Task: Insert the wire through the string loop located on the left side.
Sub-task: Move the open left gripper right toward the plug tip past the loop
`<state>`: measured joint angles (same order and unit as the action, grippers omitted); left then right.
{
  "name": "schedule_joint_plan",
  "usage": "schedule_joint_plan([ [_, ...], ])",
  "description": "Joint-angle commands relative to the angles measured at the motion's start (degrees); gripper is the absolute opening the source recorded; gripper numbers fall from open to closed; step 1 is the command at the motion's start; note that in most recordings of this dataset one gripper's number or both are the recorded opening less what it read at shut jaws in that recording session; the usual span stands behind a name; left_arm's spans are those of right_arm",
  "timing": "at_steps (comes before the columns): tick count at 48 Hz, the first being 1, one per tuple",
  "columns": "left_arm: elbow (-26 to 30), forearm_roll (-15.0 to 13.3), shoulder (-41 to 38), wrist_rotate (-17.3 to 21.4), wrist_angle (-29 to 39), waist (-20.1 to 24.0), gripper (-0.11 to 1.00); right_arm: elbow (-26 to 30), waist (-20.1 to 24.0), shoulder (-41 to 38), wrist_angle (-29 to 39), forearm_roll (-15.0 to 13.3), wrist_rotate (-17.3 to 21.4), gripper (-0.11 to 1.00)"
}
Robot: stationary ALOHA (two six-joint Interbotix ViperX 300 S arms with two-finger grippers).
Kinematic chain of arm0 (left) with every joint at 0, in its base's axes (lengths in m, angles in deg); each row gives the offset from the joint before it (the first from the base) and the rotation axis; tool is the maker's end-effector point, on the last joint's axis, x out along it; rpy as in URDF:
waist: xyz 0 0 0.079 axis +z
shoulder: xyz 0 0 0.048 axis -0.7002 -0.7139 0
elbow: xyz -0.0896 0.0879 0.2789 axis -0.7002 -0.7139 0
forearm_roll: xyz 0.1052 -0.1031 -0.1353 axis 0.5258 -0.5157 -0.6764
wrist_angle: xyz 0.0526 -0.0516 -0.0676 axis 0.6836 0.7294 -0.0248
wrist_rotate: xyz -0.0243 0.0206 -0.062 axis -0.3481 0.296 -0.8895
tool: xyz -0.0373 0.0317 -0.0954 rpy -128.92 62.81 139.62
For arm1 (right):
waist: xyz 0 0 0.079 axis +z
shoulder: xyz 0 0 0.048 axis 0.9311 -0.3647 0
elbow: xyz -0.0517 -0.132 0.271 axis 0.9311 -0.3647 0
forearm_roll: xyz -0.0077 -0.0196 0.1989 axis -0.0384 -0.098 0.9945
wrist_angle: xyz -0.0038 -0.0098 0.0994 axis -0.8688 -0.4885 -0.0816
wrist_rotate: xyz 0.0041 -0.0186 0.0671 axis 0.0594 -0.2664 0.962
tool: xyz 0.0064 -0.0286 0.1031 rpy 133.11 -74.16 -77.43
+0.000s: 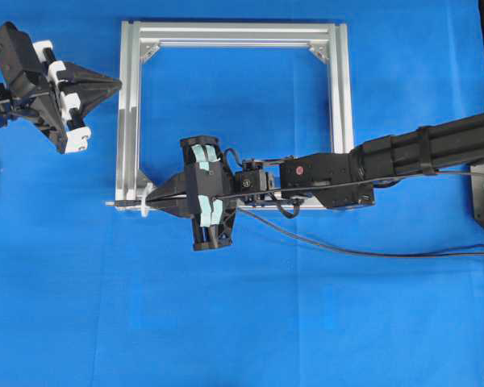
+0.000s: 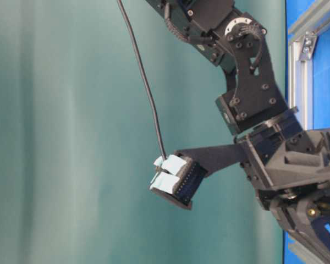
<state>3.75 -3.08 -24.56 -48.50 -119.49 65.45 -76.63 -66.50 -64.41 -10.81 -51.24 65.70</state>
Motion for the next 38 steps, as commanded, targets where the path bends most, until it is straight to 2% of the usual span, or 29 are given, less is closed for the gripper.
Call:
schedule_joint_plan([
  [1,0.8,0.3,0.4,0.0,-0.4,0.2,0.0,1.0,0.0,1.1,-0.3,0.1,0.0,0.0],
  [6,0.8,0.4,0.5,-0.1,-0.4,-0.5,0.0,1.0,-0.1,1.1,-0.2,0.1,0.0,0.0],
  [11,0.5,0.4,0.7,-0.7,-0.4,-3.1,0.0,1.0,-0.1,1.1,-0.2,0.1,0.0,0.0],
  [23,0.0,0.4,1.0,-3.0,-0.4,-15.1,0.0,1.0,-0.1,1.1,-0.2,0.1,0.1,0.0],
  [38,0.5,0.4,1.0,-3.9,-0.4,-26.8,0.0,1.0,-0.1,1.1,-0.2,0.1,0.1,0.0],
])
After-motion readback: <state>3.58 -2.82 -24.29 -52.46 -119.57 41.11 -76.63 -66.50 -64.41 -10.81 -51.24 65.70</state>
